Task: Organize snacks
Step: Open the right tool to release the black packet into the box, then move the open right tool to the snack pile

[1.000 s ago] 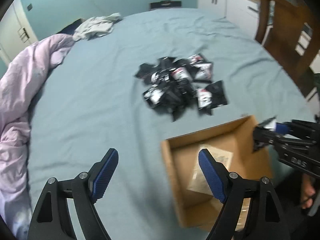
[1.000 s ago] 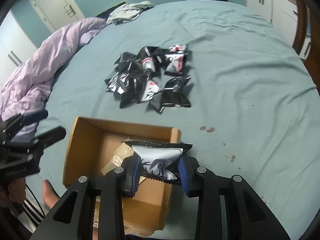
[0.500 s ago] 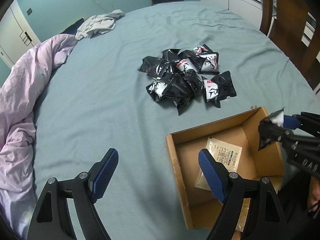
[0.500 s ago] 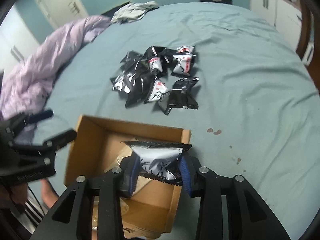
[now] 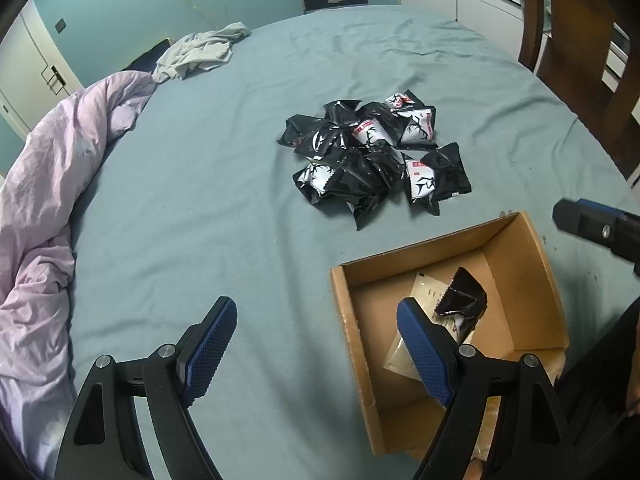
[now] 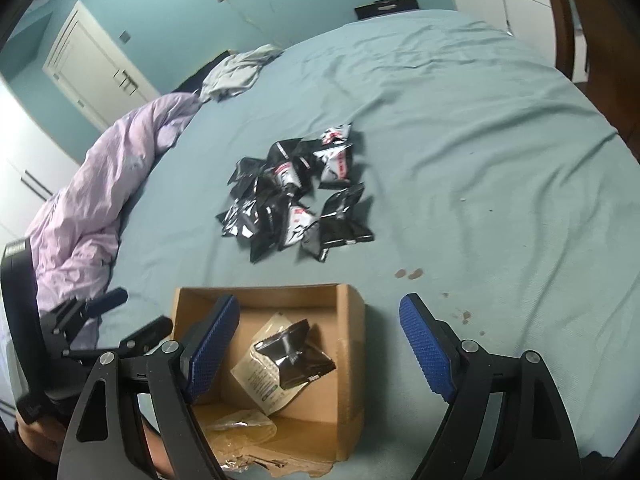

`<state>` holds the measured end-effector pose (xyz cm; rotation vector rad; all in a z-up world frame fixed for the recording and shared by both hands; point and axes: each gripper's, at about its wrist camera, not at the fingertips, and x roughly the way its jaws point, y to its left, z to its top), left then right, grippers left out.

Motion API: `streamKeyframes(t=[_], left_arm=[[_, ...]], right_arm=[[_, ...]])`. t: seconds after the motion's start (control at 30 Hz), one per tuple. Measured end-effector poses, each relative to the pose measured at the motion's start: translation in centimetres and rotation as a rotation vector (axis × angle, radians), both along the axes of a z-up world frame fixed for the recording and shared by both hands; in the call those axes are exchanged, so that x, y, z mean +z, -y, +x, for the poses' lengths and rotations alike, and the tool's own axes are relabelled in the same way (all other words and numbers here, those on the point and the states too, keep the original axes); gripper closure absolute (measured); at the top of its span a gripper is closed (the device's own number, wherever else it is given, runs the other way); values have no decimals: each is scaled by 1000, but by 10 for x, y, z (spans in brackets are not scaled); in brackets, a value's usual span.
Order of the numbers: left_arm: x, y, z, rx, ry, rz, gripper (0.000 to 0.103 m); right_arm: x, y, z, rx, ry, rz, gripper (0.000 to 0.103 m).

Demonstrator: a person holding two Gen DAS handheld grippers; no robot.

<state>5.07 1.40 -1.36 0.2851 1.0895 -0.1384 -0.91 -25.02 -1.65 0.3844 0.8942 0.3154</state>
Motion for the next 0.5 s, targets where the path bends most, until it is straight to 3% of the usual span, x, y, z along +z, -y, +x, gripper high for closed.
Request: streamKeyframes(t=[0.23,0.5], left_arm=[[0,3,-1,-6,-2,-3,20],[4,8,-3,-23,5,-12,20]], right_arm=[[-1,7,11,-2,-40,26,21],[16,-7,22,16,26,-156,21]])
